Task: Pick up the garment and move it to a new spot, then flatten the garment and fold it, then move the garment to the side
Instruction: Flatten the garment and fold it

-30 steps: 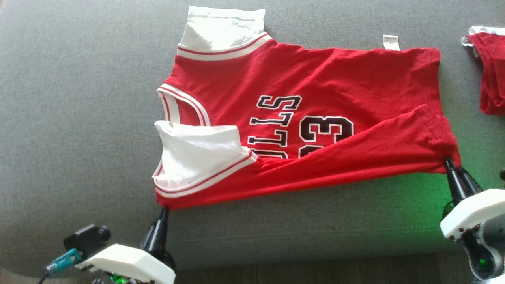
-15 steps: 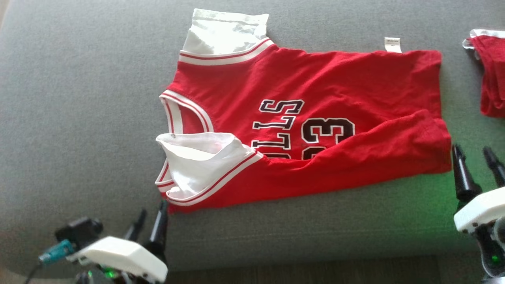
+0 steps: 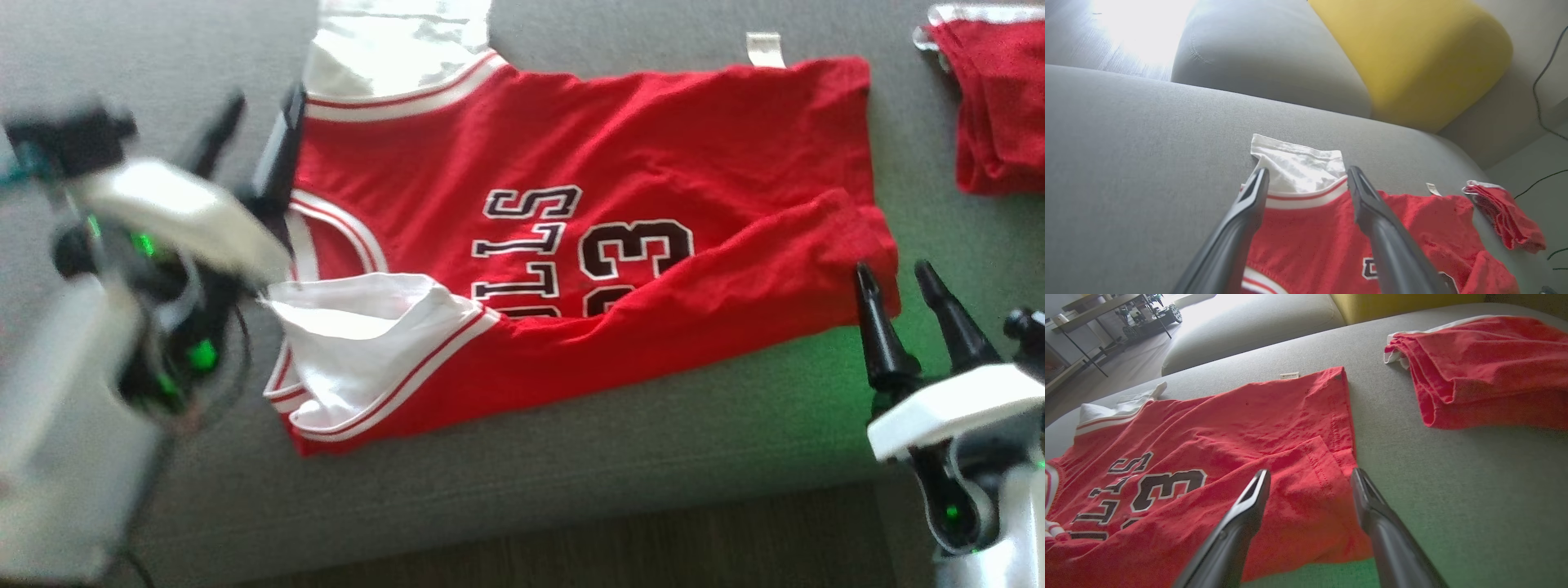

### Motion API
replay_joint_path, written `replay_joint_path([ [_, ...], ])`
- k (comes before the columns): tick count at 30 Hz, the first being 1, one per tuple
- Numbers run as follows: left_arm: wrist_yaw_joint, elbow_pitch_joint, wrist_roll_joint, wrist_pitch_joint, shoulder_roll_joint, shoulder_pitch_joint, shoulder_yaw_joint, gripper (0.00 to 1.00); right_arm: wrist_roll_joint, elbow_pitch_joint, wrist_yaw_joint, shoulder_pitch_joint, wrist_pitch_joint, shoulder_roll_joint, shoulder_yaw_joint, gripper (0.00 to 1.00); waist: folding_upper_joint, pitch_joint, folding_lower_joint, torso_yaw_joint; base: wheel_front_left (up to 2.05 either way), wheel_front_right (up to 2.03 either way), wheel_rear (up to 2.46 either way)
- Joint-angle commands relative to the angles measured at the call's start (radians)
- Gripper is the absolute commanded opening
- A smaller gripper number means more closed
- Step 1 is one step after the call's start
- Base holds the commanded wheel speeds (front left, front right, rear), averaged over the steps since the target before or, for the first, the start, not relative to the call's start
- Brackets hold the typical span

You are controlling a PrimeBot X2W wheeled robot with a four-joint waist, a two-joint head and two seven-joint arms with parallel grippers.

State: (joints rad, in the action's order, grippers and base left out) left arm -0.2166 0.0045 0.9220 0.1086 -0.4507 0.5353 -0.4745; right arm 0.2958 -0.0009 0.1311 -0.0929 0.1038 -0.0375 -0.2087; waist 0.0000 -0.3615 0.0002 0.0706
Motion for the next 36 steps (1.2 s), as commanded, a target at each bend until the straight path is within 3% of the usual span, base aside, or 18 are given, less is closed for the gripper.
replay_joint_path([
  [1,0.022,0.014,-0.013,0.048,-0.057,0.110,0.034,1.00,0.010,-0.030,0.000,-0.042,-0.019,-0.013,0.028,1.00,0.0000,-0.044,-0.0002,0.040,0.00,0.00,0.00],
  [11,0.111,0.328,-0.038,0.314,-0.083,0.466,-0.052,1.00,0.024,-0.002,0.000,-0.083,-0.050,-0.013,0.055,1.00,0.0000,-0.122,-0.0002,0.096,0.00,0.00,0.00],
  [22,0.157,0.612,-0.132,0.348,-0.061,0.668,-0.125,1.00,0.044,0.022,0.000,-0.141,-0.080,-0.013,0.104,1.00,0.0000,-0.205,-0.0002,0.156,0.00,0.00,0.00],
  [32,0.208,0.744,-0.162,0.384,-0.060,0.716,-0.176,1.00,0.050,0.044,0.000,-0.151,-0.101,-0.013,0.105,1.00,0.0000,-0.222,-0.0002,0.173,0.00,0.00,0.00],
  [33,0.214,0.750,-0.158,0.386,-0.057,0.717,-0.177,0.69,0.050,0.046,0.000,-0.152,-0.101,-0.013,0.105,1.00,0.0000,-0.221,-0.0002,0.172,0.00,0.00,0.00],
  [34,0.221,0.757,-0.153,0.388,-0.053,0.718,-0.177,0.12,0.050,0.047,0.000,-0.155,-0.102,-0.013,0.106,1.00,0.0000,-0.219,-0.0002,0.171,0.00,0.00,0.00],
  [35,0.228,0.763,-0.149,0.391,-0.051,0.720,-0.177,0.00,0.048,0.047,0.000,-0.160,-0.101,-0.013,0.107,1.00,0.0000,-0.217,-0.0002,0.170,0.00,0.00,0.00],
  [36,0.234,0.769,-0.146,0.394,-0.048,0.721,-0.178,0.00,0.045,0.046,0.000,-0.166,-0.100,-0.013,0.107,1.00,0.0000,-0.215,-0.0002,0.169,0.00,0.00,0.00],
])
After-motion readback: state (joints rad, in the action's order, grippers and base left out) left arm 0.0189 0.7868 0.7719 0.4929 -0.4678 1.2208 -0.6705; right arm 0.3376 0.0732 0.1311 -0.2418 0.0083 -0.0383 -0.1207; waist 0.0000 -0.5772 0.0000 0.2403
